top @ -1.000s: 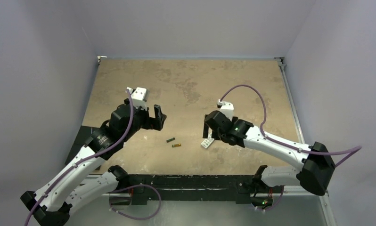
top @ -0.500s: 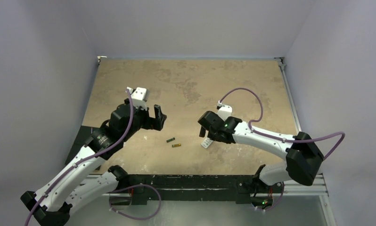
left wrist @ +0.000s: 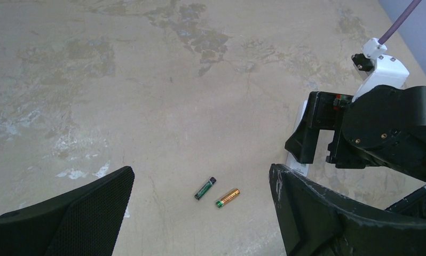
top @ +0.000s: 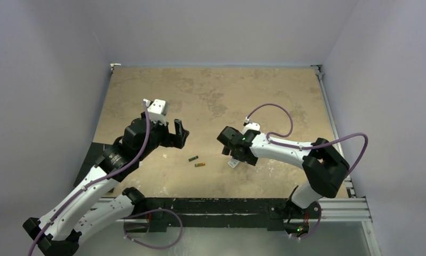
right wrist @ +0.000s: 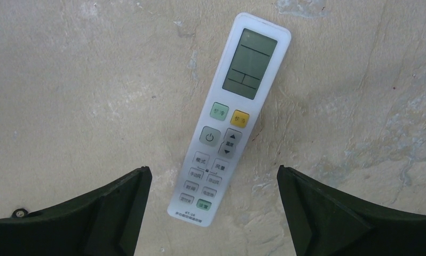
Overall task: Load the batteries into the remote control
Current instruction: Pick up the remote control from the center of the board.
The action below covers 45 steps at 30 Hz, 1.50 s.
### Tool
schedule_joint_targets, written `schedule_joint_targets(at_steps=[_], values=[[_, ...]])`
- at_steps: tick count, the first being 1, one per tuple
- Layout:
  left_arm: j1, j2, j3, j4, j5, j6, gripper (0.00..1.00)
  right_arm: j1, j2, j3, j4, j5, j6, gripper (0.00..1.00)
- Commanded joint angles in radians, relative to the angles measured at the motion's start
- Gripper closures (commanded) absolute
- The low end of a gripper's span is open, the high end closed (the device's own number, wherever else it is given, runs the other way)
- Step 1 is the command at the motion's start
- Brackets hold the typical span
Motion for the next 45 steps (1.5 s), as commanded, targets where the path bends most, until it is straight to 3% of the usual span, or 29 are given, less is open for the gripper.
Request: schedule_joint_targets(at_steps=[1,45], values=[[0.005,-0.012,-0.002,0.009,0.017,-0.008,0.01,0.003,0.022,0.041,-0.018,0.027,0.079,0.01],[0.004,0.003,-0.008,0.01,0.029,-0.015,0.01,0.013,0.094,-0.01,0.079,-0.015,0.032,0.46]])
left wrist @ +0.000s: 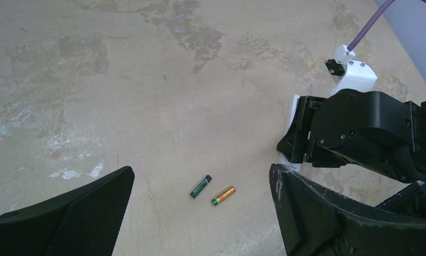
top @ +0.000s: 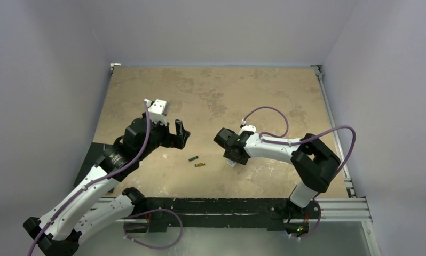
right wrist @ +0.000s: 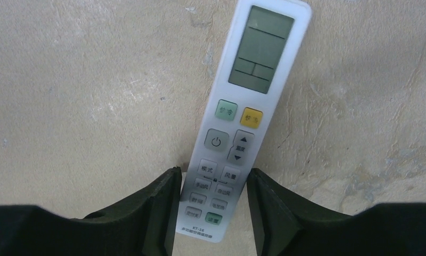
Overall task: Load the batteries into the remote control
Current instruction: Pick up the remote control from the center of the board.
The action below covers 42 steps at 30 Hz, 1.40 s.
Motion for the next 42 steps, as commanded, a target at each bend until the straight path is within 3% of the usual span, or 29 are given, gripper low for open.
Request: schedule_joint_targets(at_steps=[1,9,15,16,17,26,35,42], values=[[0.005,0.004,-0.008,0.01,0.005,-0.007,0.01,0.008,-0.002,-0.009,0.0,0.019,-0.012,0.47],[0.005,0.011,-0.008,0.009,0.005,-0.007,0.01,0.012,-0.028,-0.033,0.001,0.032,-0.056,0.62],[0.005,0.015,-0.008,0.009,0.008,-0.007,0.01,0.014,-0.058,-0.058,0.036,0.01,-0.14,0.84],[0.005,0.017,-0.008,0.009,0.013,-0.006,0.01,0.014,-0.063,-0.064,0.042,0.007,-0.153,0.89],[0.005,0.018,-0.009,0.011,0.015,-0.007,0.01,0.015,-0.068,-0.069,0.048,0.002,-0.167,1.0],[0.005,0.037,-0.014,0.015,0.031,-0.007,0.01,0.019,-0.134,-0.123,0.13,-0.042,-0.318,1.0],[0.004,0.068,-0.025,0.044,0.103,-0.026,0.01,0.037,-0.297,-0.206,0.212,-0.083,-0.43,1.0],[0.005,0.101,-0.04,0.09,0.229,-0.056,0.01,0.061,-0.393,-0.26,0.29,-0.124,-0.53,1.0]])
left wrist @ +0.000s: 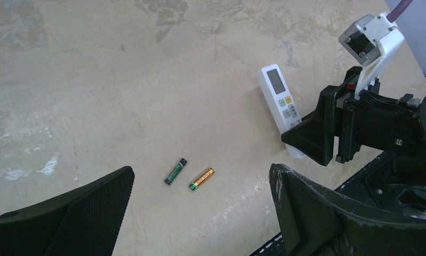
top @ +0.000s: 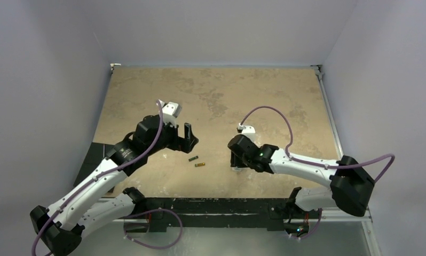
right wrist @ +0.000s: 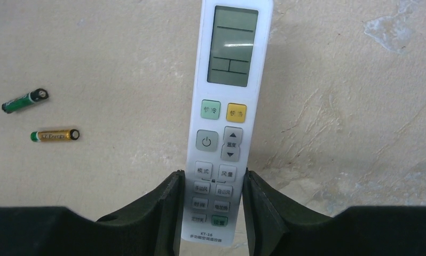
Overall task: Load the batteries into the remote control
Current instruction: Pick up the remote control from the center of the board, then adjust the remote control.
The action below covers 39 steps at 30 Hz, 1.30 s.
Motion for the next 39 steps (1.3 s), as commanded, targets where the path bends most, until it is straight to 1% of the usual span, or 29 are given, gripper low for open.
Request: schedule_joint_targets(at_steps=[1,6,11,18,20,27,33,39], values=[[0.006,0.016,-0.014,0.07,0.122,-0.045,0.01,0.031,-0.059,-0.027,0.081,-0.022,-0.092,1.0],[0.005,0.015,-0.038,0.089,0.18,-0.086,0.01,0.06,-0.097,-0.032,0.107,-0.034,-0.152,1.0],[0.004,0.006,-0.035,0.076,0.218,-0.137,0.01,0.089,-0.134,-0.034,0.153,-0.089,-0.251,1.0],[0.005,-0.012,-0.068,0.069,0.256,-0.241,0.01,0.167,-0.197,-0.049,0.214,-0.076,-0.376,1.0],[0.005,-0.02,-0.087,0.084,0.273,-0.271,0.01,0.185,-0.217,-0.055,0.235,-0.082,-0.413,1.0],[0.004,-0.04,-0.146,0.168,0.367,-0.373,0.02,0.244,-0.269,-0.055,0.281,-0.184,-0.572,1.0],[0.005,-0.047,-0.167,0.179,0.407,-0.417,0.02,0.306,-0.304,-0.06,0.294,-0.203,-0.671,1.0],[0.004,-0.045,-0.187,0.186,0.464,-0.444,0.07,0.359,-0.338,-0.067,0.322,-0.203,-0.744,1.0]])
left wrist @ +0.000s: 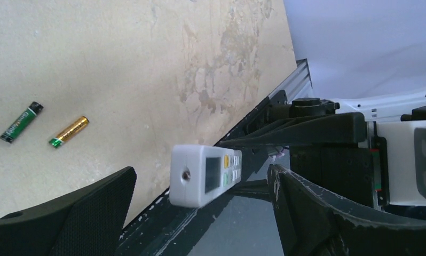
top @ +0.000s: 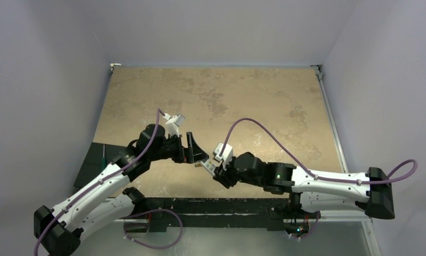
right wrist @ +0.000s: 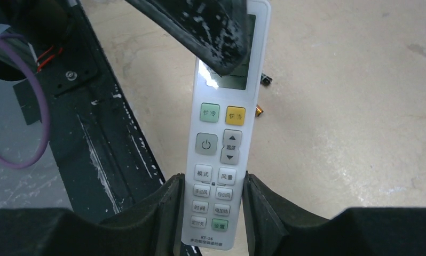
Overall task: Load the batteries into the remote control
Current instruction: Adjust the remote control.
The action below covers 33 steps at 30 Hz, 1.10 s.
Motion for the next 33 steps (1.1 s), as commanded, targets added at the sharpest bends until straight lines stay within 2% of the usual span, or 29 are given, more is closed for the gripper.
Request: schedule_joint_targets(at_steps=[1,12,22,30,33], values=[[0.004,-0.011,-0.015,0.043,0.07,-0.036,0.08,0.038,-0.042,-0.011,0.083,-0.014,-0.1,1.0],[0.004,-0.021,-0.044,0.069,0.174,-0.044,0.33,0.08,-0.016,0.02,0.054,0.012,-0.156,1.0],[0.005,-0.036,-0.058,0.064,0.21,-0.038,0.53,0.102,-0.022,0.019,0.056,0.046,-0.155,1.0],[0.004,-0.029,-0.069,0.076,0.228,-0.036,0.82,0.107,-0.042,0.006,0.062,0.071,-0.155,1.0],[0.005,-0.028,-0.068,0.082,0.227,-0.04,1.0,0.107,-0.054,0.002,0.062,0.082,-0.153,1.0]])
